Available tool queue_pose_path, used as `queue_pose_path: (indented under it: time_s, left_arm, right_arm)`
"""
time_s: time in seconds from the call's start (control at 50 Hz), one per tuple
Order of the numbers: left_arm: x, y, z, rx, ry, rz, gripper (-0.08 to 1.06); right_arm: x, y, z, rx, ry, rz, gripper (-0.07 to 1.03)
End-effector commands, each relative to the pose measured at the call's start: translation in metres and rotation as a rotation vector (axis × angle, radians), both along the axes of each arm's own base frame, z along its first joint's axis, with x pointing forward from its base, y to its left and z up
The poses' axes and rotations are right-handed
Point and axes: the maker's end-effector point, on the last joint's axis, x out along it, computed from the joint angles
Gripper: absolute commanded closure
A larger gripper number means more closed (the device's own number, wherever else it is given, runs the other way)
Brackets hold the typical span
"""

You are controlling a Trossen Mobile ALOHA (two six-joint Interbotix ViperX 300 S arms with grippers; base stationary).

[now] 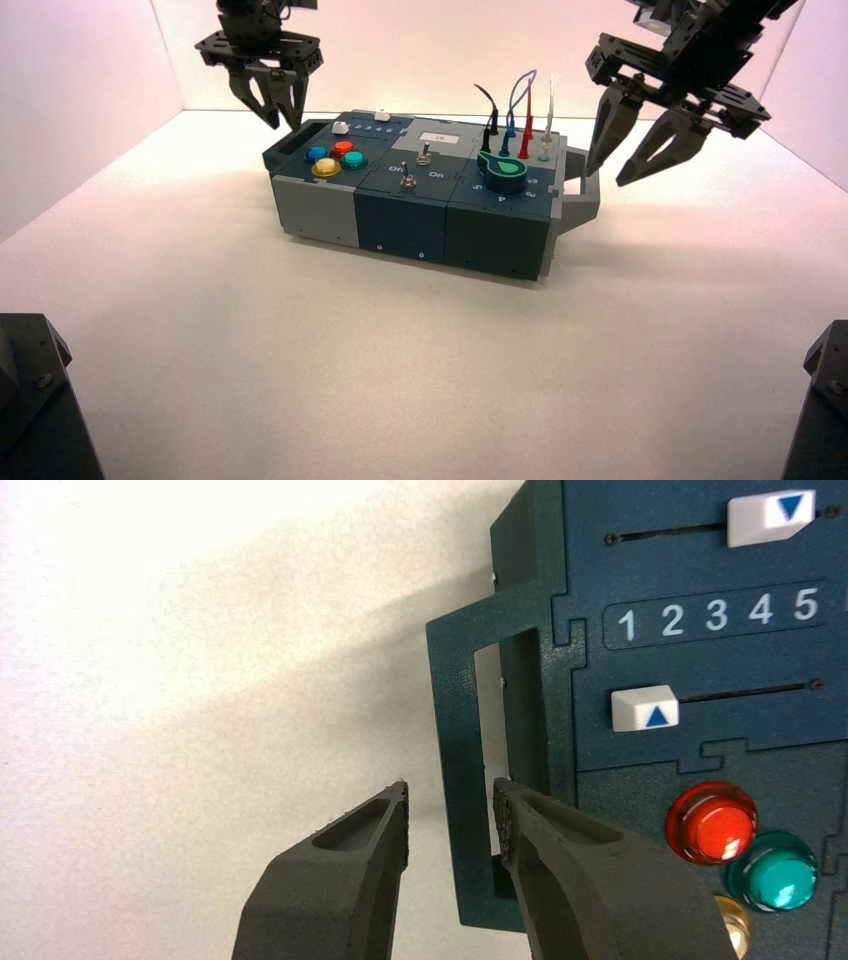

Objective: Move the top slider to position 2.

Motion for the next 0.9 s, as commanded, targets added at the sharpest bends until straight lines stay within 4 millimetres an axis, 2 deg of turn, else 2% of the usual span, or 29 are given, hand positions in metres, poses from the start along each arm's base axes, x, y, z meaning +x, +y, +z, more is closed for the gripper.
queue_pose_path:
  time_s: [0.02, 0.5, 0.64, 0.8, 0.9]
  left_arm:
    - [0.011, -0.001, 0.012, -0.009, -0.039, 0.001, 0.55]
    - [0.012, -0.001, 0.003, -0.004, -0.025, -0.008, 0.56]
    - [0.012, -0.001, 0.001, -0.003, -0.021, -0.008, 0.57]
    - [0.013, -0.001, 0.0, -0.003, -0.021, -0.008, 0.65]
    - [0.013, -0.001, -0.001, -0.002, -0.018, -0.009, 0.76]
  right_arm:
    - [0.014, 0.003, 0.006, 0.003, -0.037, -0.001, 0.47]
    - [0.022, 0.0, -0.016, -0.023, -0.019, -0.016, 0.47]
    - [0.024, 0.0, -0.019, -0.026, -0.017, -0.019, 0.51]
    - [0.026, 0.0, -0.019, -0.027, -0.023, -0.02, 0.62]
    - [0.026, 0.0, -0.019, -0.027, -0.024, -0.02, 0.68]
